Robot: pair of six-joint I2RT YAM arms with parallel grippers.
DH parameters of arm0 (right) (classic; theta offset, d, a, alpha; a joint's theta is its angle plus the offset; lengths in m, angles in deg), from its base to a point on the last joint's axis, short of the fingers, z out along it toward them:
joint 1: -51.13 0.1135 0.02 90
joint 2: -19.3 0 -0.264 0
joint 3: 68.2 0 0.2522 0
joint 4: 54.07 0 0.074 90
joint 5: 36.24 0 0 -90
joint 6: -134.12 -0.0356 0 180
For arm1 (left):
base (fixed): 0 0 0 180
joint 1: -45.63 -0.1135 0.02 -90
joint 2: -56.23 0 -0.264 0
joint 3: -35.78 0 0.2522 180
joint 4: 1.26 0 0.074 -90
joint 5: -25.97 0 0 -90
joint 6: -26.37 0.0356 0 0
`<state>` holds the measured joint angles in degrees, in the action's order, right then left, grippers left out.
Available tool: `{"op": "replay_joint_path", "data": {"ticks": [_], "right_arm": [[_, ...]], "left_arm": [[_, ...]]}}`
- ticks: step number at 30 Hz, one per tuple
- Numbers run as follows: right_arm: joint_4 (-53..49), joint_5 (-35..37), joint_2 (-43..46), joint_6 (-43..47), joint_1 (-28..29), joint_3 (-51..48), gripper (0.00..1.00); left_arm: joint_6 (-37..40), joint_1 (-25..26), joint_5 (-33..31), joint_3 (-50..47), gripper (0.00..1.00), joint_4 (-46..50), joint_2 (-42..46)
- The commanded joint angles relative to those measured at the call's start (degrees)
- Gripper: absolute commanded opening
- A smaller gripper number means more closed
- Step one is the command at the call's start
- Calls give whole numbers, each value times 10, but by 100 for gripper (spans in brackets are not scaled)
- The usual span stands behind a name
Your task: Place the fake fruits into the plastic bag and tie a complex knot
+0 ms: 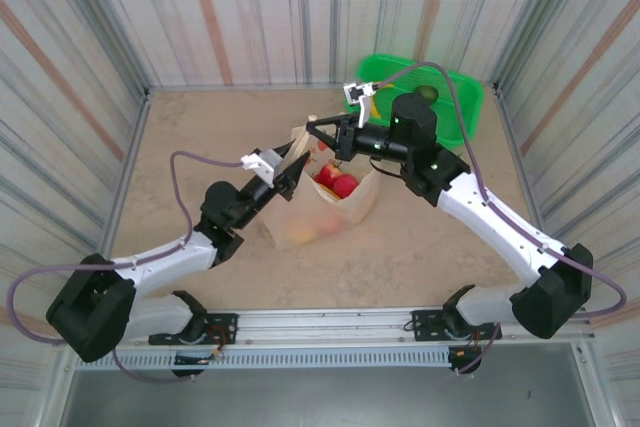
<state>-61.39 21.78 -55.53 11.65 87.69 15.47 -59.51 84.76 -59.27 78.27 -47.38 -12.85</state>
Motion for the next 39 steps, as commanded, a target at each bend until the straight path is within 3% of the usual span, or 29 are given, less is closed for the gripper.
{"op": "replay_joint_path", "data": {"ticks": [1, 10, 16, 21, 22, 24, 26, 33, 39], "right_arm": [[66, -23, 16, -49, -7, -12, 0], [80, -30, 26, -61, -16, -30, 0], [82, -41, 26, -65, -26, -39, 0], [67, -45, 28, -56, -42, -38, 0], [52, -48, 28, -43, -42, -31, 3], [-15, -55, 29, 5, -40, 8, 46], [-78, -58, 36, 61, -37, 45, 59], [-205, -47, 120, 230, -57, 82, 54], [-201, 11, 201, 307, -96, -1, 64]], "left_arm": [[-5, 2, -13, -4, 36, -10, -13], [-19, 2, 30, 10, 27, -11, -35], [-13, 1, 37, 19, 0, 5, -35], [-3, -3, 52, 26, 0, 40, -16], [-2, -6, 52, 28, 0, 53, -12], [-10, -22, 64, 31, 0, 86, 3], [-30, -48, 87, 35, 0, 113, 19], [-34, -141, 206, 109, 0, 307, 58], [-61, -202, 280, 142, 0, 310, 13]]}}
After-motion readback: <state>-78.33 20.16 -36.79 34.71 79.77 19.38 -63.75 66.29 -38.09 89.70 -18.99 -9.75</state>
